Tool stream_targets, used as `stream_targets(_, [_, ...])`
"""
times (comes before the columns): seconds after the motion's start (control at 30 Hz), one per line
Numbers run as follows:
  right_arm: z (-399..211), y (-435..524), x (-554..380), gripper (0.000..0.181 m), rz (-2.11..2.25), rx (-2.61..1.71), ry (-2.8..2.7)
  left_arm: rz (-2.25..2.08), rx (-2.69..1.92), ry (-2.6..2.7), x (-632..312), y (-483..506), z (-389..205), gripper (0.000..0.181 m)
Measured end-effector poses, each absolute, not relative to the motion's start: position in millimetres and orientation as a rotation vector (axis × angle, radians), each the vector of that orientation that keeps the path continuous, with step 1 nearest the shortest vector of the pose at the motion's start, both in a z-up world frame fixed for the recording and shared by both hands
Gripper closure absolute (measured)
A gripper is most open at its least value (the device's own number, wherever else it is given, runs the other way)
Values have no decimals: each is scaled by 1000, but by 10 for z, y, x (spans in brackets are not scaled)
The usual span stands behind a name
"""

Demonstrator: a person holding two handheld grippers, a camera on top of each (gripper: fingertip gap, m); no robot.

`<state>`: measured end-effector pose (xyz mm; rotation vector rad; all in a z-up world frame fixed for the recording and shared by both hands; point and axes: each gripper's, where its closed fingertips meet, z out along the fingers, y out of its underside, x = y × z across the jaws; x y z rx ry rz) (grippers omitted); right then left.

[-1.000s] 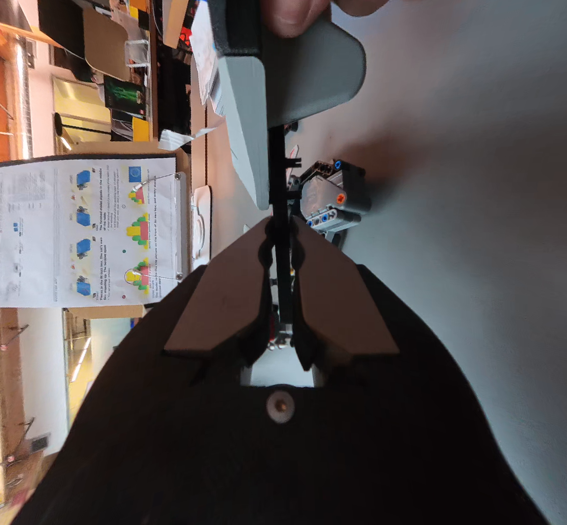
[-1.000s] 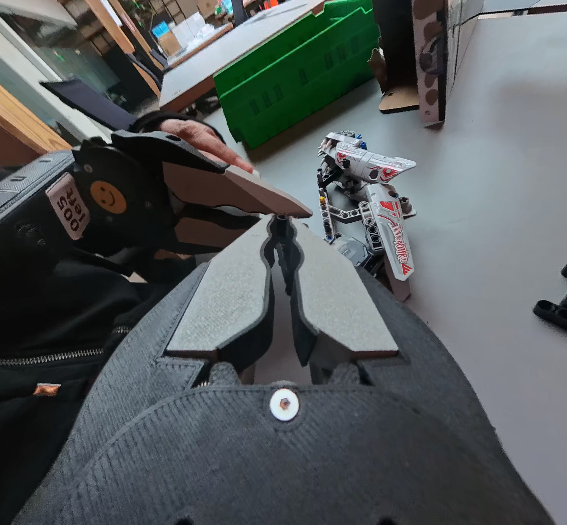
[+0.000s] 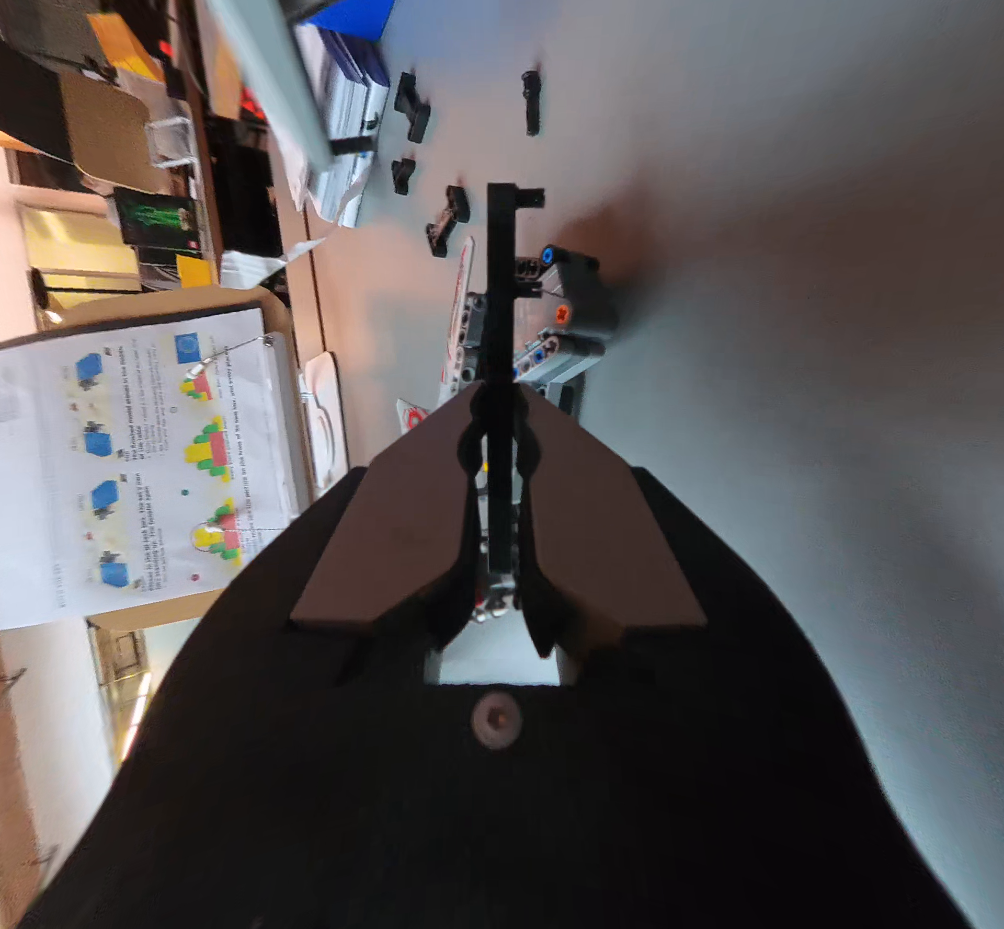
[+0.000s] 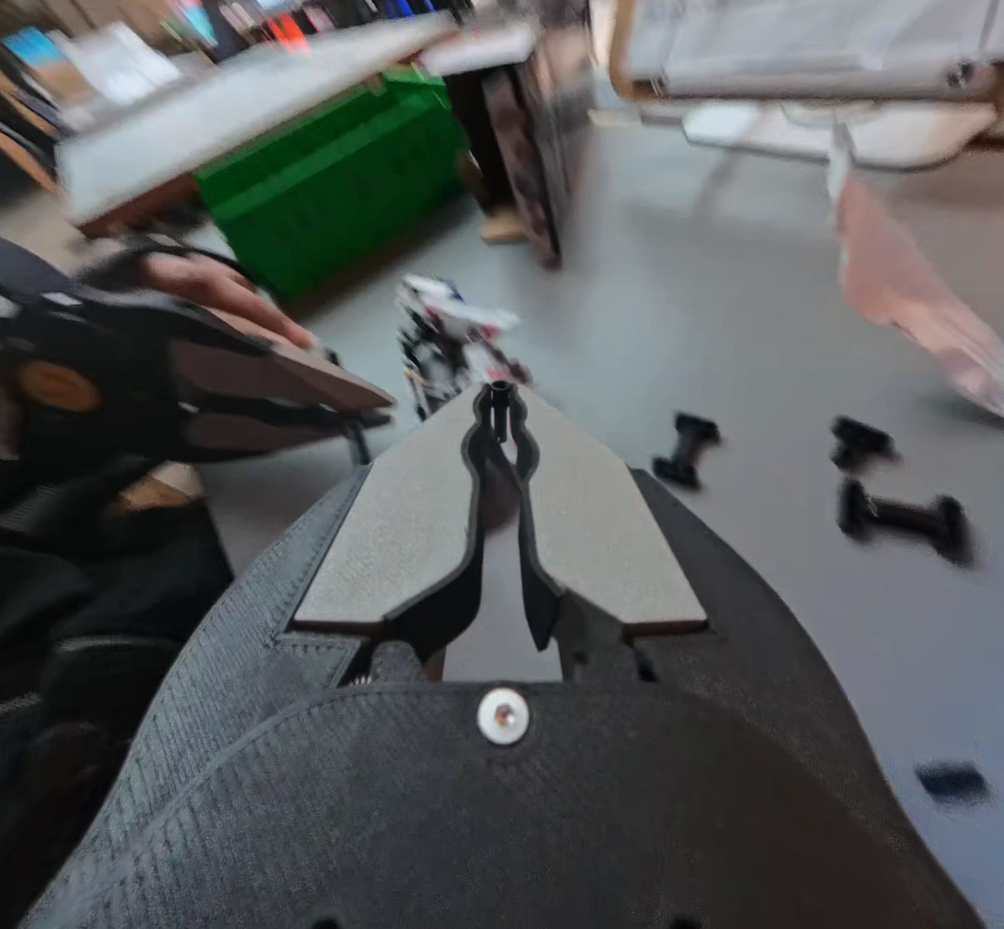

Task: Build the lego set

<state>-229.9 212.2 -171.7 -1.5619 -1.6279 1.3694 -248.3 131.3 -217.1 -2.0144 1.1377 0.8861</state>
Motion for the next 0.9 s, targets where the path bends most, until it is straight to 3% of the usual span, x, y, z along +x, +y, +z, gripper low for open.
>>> stream_targets(0.13, [-2478,2271,-2160,177,1045,-1827,-1837,863,-2046,1082,-2493,1326,-2241,177])
stream_targets(0.2, [-2647,2374,-2196,168,937,-1839,-1846,862,-2050,1056,-2486,1348,-2258,176])
stream_targets(0.47, [-2332,2331,-2320,155,1080,-1708,-1794,885,-2035,1013,-2527,1326,-2245,176])
stream_targets(0.63, [-1768,1674,-2197,160,1537,-1457,-1825,936,-1981,1018,-2527,1336,-2195,176])
stream_targets(0.83, [-1857,1578,-2223,161,1479,-1461,-1852,726,-2073,920,-2439,1327,-2246,176])
stream_targets(0.9, [-1866,1613,-2202,154,1522,-1485,-1834,634,-2103,813,-2476,1314,-2215,176])
